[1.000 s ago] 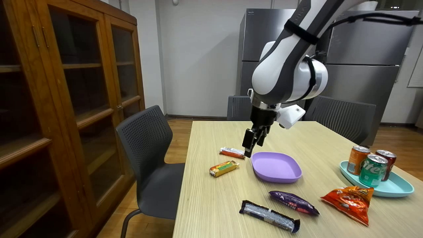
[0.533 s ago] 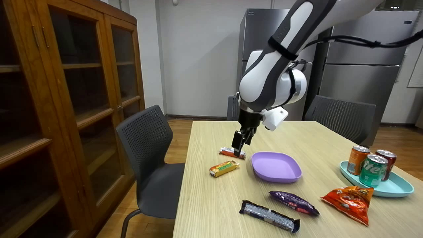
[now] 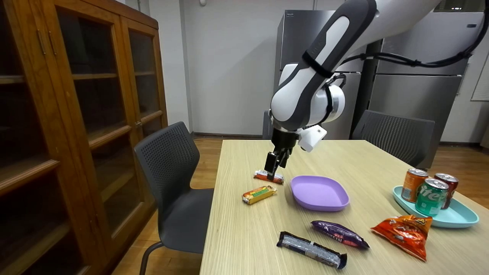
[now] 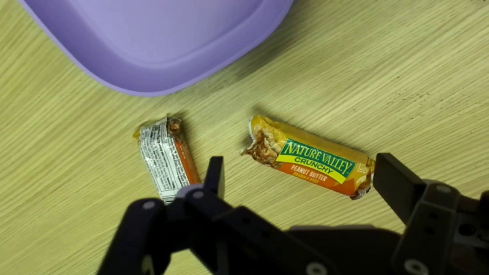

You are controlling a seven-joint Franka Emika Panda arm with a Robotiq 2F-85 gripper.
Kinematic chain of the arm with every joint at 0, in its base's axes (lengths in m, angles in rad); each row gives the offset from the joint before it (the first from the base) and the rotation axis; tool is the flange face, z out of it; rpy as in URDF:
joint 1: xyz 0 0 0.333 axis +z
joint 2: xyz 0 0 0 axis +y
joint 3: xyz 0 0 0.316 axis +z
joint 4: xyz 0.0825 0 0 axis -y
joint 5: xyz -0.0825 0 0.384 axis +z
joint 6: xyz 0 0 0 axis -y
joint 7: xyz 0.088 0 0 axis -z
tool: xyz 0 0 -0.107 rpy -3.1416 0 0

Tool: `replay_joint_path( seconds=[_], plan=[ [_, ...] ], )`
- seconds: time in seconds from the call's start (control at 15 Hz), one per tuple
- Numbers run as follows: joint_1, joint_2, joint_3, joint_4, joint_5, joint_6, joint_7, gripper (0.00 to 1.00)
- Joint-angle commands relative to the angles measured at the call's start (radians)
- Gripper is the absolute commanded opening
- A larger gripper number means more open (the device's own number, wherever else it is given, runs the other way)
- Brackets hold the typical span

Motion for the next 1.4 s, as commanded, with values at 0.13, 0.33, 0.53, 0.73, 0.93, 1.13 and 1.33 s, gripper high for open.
replay_joint_path(
  seconds=[0.13, 0.33, 0.53, 0.73, 0.93, 1.13, 1.33],
  plan=[
    [0.005, 0.016, -0.013, 0.021, -0.015, -0.001, 0.009, 1.00],
    [0.009, 0.047, -0.028, 0.064, -0.021, -0.018, 0.006, 1.00],
    [0.014, 0.085, -0.043, 0.117, -0.025, -0.029, 0.005, 1.00],
    [0.017, 0.130, -0.051, 0.180, -0.029, -0.033, 0.001, 1.00],
    [0.023, 0.178, -0.054, 0.250, -0.035, -0.040, -0.004, 1.00],
    [0.030, 0.228, -0.055, 0.321, -0.041, -0.052, -0.008, 1.00],
    [0.041, 0.277, -0.061, 0.391, -0.043, -0.067, -0.006, 1.00]
  ],
)
